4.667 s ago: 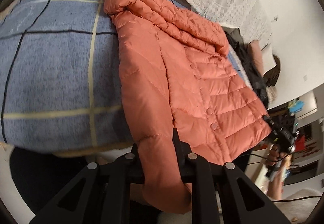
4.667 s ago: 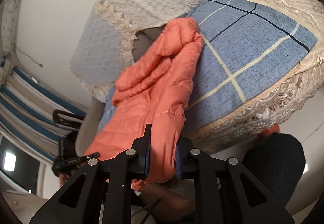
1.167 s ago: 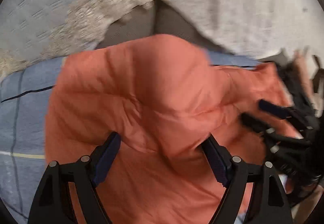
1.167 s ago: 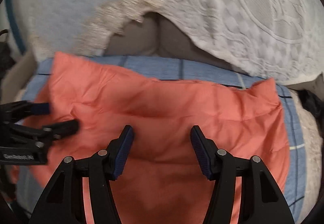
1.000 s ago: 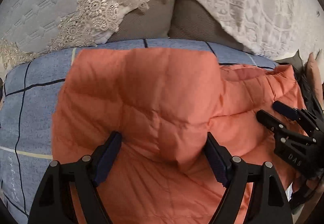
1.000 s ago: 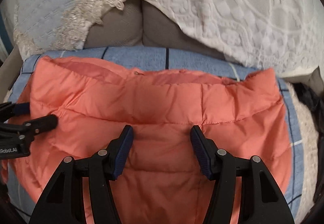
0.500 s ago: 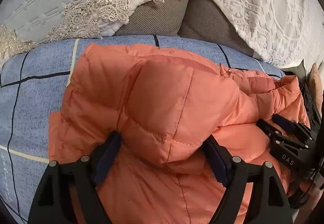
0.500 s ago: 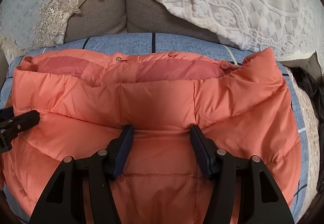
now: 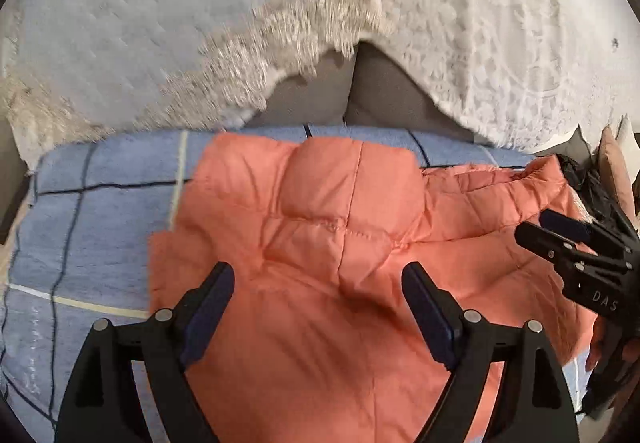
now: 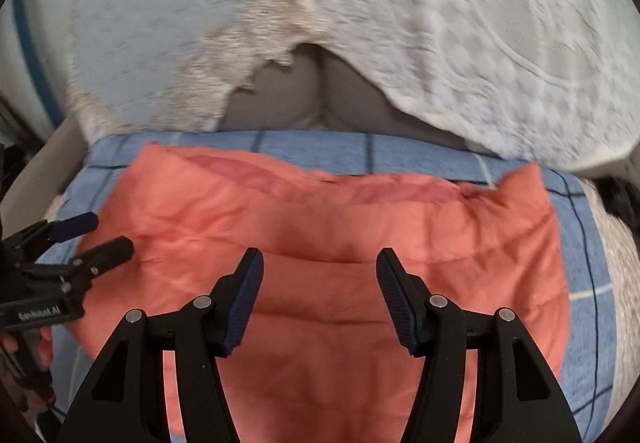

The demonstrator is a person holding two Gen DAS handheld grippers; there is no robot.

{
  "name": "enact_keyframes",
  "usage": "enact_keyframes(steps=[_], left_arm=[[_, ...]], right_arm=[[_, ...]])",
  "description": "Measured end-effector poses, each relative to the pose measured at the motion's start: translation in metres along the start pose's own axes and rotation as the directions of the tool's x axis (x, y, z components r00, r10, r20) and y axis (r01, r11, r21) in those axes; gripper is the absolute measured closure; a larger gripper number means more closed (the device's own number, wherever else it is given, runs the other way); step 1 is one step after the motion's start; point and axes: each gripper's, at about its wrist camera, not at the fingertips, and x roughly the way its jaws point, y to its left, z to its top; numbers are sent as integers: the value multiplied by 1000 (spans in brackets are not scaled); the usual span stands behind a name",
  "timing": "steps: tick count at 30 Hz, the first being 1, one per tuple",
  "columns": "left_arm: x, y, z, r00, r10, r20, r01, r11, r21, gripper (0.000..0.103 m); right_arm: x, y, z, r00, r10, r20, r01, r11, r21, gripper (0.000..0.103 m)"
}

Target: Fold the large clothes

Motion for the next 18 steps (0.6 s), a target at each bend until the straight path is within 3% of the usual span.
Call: enact_keyframes(steps=[6, 7, 9, 10, 12, 14, 18], left_arm=[[-19, 18, -27, 1000, -5, 8, 5, 1000, -13, 14], [-21, 22, -32, 999, 36, 14, -36, 999, -10, 14], [-27, 26, -47, 990, 130, 54, -132, 990, 44, 14], [-26, 31, -53, 990, 137, 40, -138, 989, 43, 14], [-20, 43, -63, 998, 64, -2, -64, 998, 4, 13], [-15, 50, -67, 997, 73, -17, -73, 997, -1, 6], [-9, 59, -70, 999, 39, -21, -39, 999, -29, 6]], right_arm=[[21, 41, 4, 974, 213, -73, -220, 968, -118, 43], [27, 47, 4, 971, 222, -87, -233, 963, -139, 43], [46, 64, 3, 969, 202, -141, -229, 951, -210, 43], [56, 69, 4, 969, 185, -163, -219, 949, -226, 43], [78, 73, 6, 978, 99, -185, -141, 963, -228, 43], [95, 74, 9, 980, 23, -196, -69, 970, -232, 42], [112, 68, 22, 976, -23, -217, -12, 987, -160, 42]])
